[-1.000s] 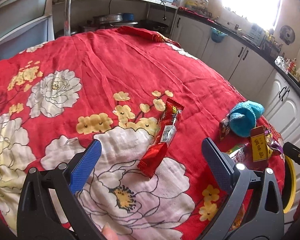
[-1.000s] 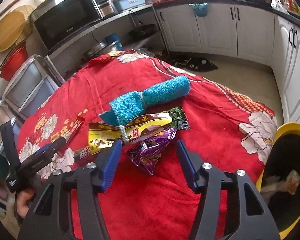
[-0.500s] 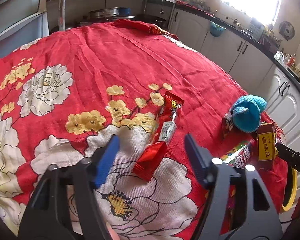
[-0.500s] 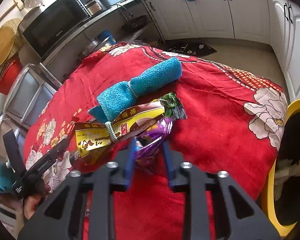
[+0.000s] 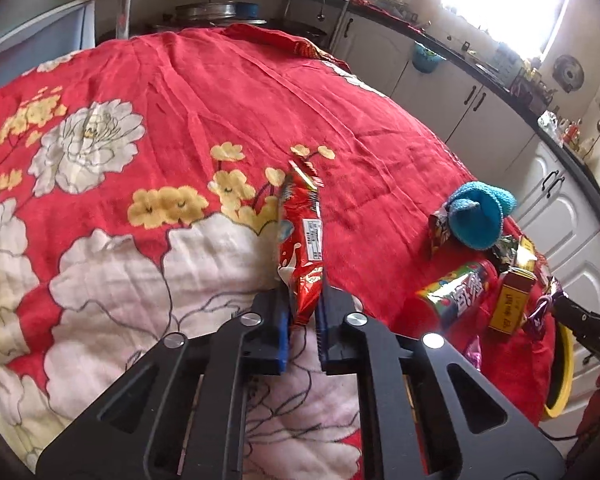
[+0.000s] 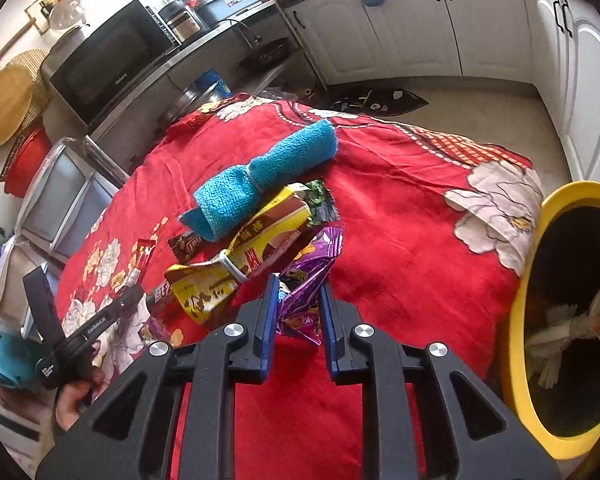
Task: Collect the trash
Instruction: 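Lift both wrappers and carry them over the yellow bin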
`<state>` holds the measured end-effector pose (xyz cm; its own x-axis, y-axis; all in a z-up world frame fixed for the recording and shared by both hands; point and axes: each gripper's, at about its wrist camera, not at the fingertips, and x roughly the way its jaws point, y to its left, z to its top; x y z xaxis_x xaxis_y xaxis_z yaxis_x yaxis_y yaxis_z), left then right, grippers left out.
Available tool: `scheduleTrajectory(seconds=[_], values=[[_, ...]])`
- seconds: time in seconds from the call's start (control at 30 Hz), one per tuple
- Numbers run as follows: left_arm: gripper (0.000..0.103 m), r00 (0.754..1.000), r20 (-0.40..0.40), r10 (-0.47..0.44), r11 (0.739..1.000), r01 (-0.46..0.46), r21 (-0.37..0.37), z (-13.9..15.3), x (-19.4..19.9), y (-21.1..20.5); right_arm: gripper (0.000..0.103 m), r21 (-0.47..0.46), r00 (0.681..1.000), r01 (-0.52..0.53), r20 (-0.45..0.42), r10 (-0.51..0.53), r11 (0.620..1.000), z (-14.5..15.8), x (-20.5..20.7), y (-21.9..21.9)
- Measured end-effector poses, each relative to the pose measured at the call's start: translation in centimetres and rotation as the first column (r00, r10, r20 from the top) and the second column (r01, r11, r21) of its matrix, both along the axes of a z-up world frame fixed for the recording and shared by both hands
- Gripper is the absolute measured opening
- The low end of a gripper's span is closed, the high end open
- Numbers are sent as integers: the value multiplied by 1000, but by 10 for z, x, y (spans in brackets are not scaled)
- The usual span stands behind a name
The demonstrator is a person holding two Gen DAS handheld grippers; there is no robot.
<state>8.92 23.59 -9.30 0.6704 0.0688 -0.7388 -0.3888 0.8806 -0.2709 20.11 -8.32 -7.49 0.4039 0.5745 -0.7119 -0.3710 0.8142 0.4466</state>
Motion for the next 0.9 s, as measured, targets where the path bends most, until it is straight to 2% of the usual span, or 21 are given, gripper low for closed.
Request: scheduleTrajectory(seconds=[0.2,0.63,0.9], values=[[4,1000,28,-10,1000,10,-16,8,-11,-9,19,3,1000,-3,12,3,1000,3,-10,-14],[3,991,110,-81,996,76,52,53,-32,-38,19,28,999,-8,50,7,1000,20,-27,-41],[3,979,148,-138,989,127,78,75,-30,-61,19,31,997,-17,72,15,999,30,-38,-53]])
